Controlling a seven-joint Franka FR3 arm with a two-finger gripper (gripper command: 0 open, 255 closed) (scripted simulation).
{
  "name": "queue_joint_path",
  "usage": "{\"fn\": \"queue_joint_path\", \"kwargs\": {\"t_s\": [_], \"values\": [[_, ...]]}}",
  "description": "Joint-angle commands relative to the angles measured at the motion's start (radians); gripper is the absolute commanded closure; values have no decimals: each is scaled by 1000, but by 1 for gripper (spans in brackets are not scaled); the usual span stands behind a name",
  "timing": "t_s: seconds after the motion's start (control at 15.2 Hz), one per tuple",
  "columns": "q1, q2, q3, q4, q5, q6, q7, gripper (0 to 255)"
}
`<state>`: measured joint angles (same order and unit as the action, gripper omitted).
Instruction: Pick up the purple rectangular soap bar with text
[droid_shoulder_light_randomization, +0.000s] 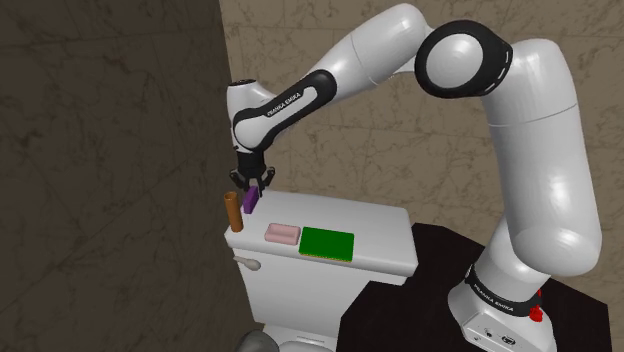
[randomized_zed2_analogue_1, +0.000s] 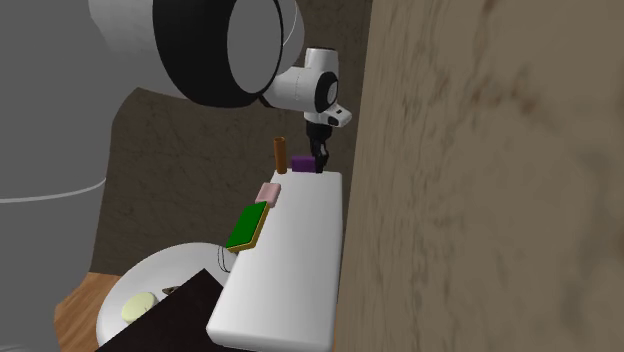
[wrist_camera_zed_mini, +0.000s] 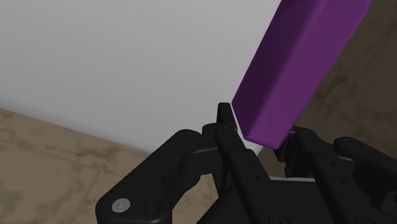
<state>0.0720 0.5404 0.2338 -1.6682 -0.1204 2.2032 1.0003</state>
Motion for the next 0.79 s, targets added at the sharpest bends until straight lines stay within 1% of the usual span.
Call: {"fn": "queue_joint_path", "kwargs": {"t_s": [0.0, 0.59, 0.73], "values": [[0, -13, 3, 8, 4, -22, 0, 255], [-5, -67, 11, 51, 19, -117, -8, 255], [-5, -68, 11, 52, 19, -119, -8, 255]]}}
